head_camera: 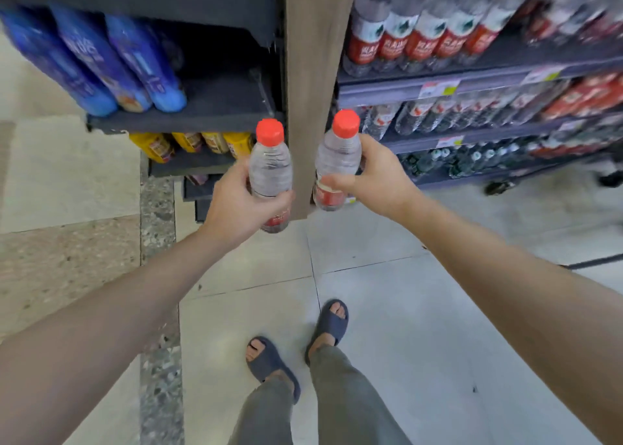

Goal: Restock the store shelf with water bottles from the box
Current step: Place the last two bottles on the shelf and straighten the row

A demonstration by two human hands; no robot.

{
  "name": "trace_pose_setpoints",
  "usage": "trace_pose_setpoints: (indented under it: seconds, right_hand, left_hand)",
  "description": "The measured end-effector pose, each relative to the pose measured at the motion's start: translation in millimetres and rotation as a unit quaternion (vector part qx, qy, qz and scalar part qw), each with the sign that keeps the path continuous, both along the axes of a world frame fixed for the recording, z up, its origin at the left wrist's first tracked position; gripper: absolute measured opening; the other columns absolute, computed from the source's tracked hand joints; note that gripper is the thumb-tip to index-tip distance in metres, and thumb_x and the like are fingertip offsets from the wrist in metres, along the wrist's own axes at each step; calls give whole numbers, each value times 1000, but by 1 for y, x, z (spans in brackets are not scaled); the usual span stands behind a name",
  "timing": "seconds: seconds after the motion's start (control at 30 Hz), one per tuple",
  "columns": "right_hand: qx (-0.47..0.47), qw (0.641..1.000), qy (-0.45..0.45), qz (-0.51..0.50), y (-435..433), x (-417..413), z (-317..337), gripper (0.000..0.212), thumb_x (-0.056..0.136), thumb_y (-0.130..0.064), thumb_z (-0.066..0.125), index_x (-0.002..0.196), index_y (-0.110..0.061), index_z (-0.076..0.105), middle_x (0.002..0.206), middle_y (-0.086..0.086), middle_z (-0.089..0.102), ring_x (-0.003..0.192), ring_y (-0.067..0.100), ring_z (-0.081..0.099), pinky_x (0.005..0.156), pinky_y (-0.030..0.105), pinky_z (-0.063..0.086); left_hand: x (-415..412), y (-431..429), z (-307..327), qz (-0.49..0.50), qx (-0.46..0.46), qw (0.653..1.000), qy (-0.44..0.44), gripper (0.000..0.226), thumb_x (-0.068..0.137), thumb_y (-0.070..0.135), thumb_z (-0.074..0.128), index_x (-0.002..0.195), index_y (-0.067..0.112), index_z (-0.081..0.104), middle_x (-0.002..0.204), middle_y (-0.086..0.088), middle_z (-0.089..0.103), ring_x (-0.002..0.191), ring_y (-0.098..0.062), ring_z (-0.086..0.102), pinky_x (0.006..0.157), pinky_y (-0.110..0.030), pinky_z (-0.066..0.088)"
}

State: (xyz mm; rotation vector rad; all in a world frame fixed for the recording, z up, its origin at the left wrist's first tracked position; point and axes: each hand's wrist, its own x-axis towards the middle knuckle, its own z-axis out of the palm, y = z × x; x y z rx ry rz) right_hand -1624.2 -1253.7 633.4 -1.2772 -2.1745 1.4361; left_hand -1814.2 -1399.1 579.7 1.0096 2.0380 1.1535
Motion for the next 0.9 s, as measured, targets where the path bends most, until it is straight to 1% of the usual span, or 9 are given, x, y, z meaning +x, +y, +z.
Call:
trace_pose_setpoints:
  seconds: [0.1,0.2,0.3,0.37,0.47,0.6,0.73,0.83,0.9]
  right_hand:
    - [16,1000,3,-17,0,25,66,50,76,-33,85,120,-30,61,111,-15,72,104,4,69,98,37,55]
    - [35,997,26,-59,-1,56,122,60,68,-46,86,120,-30,60,114,-13,73,106,7,70,97,43,57]
    - [36,994,64,-76,-1,89,171,46,81,-27,86,114,-38,56,114,-17,70,105,2,69,91,32,56]
    - [39,991,97,-81,2,114,197,47,87,-16,81,120,-36,54,114,-20,68,101,-6,68,83,20,55]
    - [51,987,125,-84,15,153,229,48,90,-13,78,127,-33,53,117,-19,67,97,-12,66,74,11,54]
    - [78,981,150,-95,44,213,265,52,83,-23,85,128,-29,58,118,-13,71,105,2,68,84,26,56]
    - [94,978,164,-84,80,275,287,51,77,-29,87,121,-40,64,115,-11,74,106,11,70,95,44,57]
    - [93,975,183,-83,107,313,299,53,79,-29,87,125,-39,63,119,-11,73,109,12,70,96,47,57]
    - [91,975,189,-79,124,333,306,54,81,-29,86,129,-37,62,121,-12,72,110,11,69,96,46,57]
  left_hand:
    - [11,3,65,-25,36,999,8,47,77,28,91,116,29,64,105,22,71,93,18,64,79,-3,47]
    - [27,15,129,-55,57,997,20,47,75,32,91,114,25,65,103,18,72,94,12,66,82,-11,52]
    - [48,32,185,-89,84,992,20,46,75,30,92,114,26,67,100,21,72,92,14,66,77,-4,48]
    - [69,45,216,-101,105,989,17,45,75,28,93,113,26,68,96,26,73,90,15,66,75,-2,47]
    - [105,66,254,-117,136,983,31,40,76,29,92,109,26,69,97,34,70,91,14,66,77,-5,48]
    - [164,96,293,-122,157,979,39,45,75,31,93,115,31,71,105,36,70,98,11,68,87,-18,54]
    - [226,126,318,-118,156,980,35,46,76,35,92,118,35,72,109,27,73,100,6,70,90,-25,57]
    - [269,147,332,-100,174,979,26,48,78,28,91,121,36,73,113,20,76,103,1,71,94,-30,59]
    - [293,161,336,-97,182,978,36,51,77,25,92,122,38,73,113,22,76,104,1,71,95,-30,59]
